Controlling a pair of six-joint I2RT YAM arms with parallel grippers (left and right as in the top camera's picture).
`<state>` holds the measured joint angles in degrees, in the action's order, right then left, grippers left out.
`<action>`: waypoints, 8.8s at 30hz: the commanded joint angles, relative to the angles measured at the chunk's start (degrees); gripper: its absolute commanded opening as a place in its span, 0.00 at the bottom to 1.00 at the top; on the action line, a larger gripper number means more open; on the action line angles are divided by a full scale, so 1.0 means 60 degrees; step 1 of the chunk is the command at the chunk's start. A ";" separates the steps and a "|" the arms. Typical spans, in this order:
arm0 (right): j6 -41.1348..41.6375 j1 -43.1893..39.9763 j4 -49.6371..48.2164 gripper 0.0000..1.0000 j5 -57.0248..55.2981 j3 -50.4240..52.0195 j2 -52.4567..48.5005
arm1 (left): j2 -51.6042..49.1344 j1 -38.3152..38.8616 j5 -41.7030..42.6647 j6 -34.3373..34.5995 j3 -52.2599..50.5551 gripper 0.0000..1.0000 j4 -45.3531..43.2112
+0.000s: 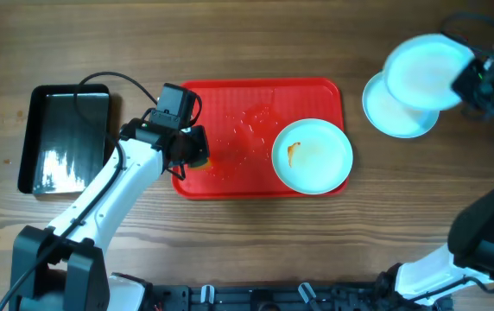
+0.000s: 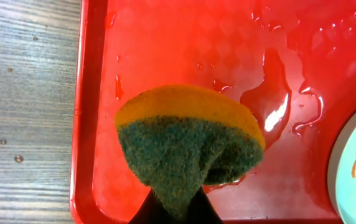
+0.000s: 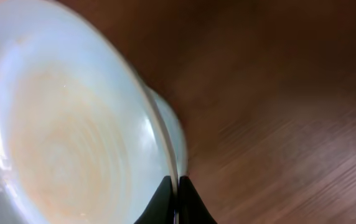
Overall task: Clean dirty plates on tray and stack at the side
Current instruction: 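Lift the scrubbed plate with the right gripper and stack it on the right plate, then move the right gripper back to the last plate and grip its rim, then scrub the last plate with the left-held sponge while the right gripper holds it, then lift the last plate with the right gripper and stack it on the right pile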
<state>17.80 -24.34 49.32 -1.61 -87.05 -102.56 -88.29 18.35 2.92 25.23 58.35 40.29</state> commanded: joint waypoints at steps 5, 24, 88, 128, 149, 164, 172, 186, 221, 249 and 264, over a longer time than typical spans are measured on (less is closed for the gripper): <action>0.0382 -0.0095 -0.1891 0.34 0.1789 0.2266 0.0109 | -0.0076 -0.0033 0.0047 0.0124 -0.0047 0.04 -0.0076; 0.0732 0.4120 0.2572 1.00 0.1945 0.2747 0.0874 | -0.0076 -0.0033 0.0055 0.0127 -0.0047 0.04 -0.0248; 0.2229 0.7282 0.0943 0.94 -0.0160 0.2065 -0.0681 | -0.0076 -0.0033 0.0124 0.0124 -0.0047 0.05 -0.0539; 0.1388 0.7781 -0.3191 0.05 0.3064 0.2561 -0.2441 | -0.2178 0.1330 0.1898 0.1166 -0.0047 0.04 -0.3439; 0.1308 0.7777 -0.3016 0.04 0.3067 0.2561 -0.2532 | -0.3217 0.1534 -0.5639 -0.3373 0.0036 0.04 -0.5089; 0.1308 0.7777 -0.3002 0.04 0.3067 0.2561 -0.2532 | -0.3064 0.1362 0.0976 0.0452 0.0313 0.04 -0.4033; 0.1304 0.7777 -0.2998 0.04 0.3067 0.2561 -0.2532 | -0.3530 0.1271 0.0889 0.0441 0.0313 0.04 -0.5093; 0.1242 0.7777 -0.2889 0.04 0.3071 0.2561 -0.2532 | -0.4524 -0.0288 0.1038 0.0324 0.0324 0.04 -0.4809; 0.1282 0.7777 -0.2925 0.04 0.3071 0.2561 -0.2532 | -0.3144 -0.0022 -0.0120 -0.0918 0.0342 0.04 -0.1417; -0.1009 0.8193 0.0973 0.04 -0.1424 -0.0594 0.1053 | 0.0852 -0.1825 0.0940 0.1410 0.0452 0.04 -0.0718; -0.5213 1.1220 -0.0251 0.04 -1.1650 -0.0634 0.1606 | 0.0838 -0.1825 0.0940 0.1373 0.0393 0.04 -0.0306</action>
<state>-6.33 42.02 51.24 -60.77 -90.26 -92.99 -82.72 7.38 7.64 33.34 61.28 38.59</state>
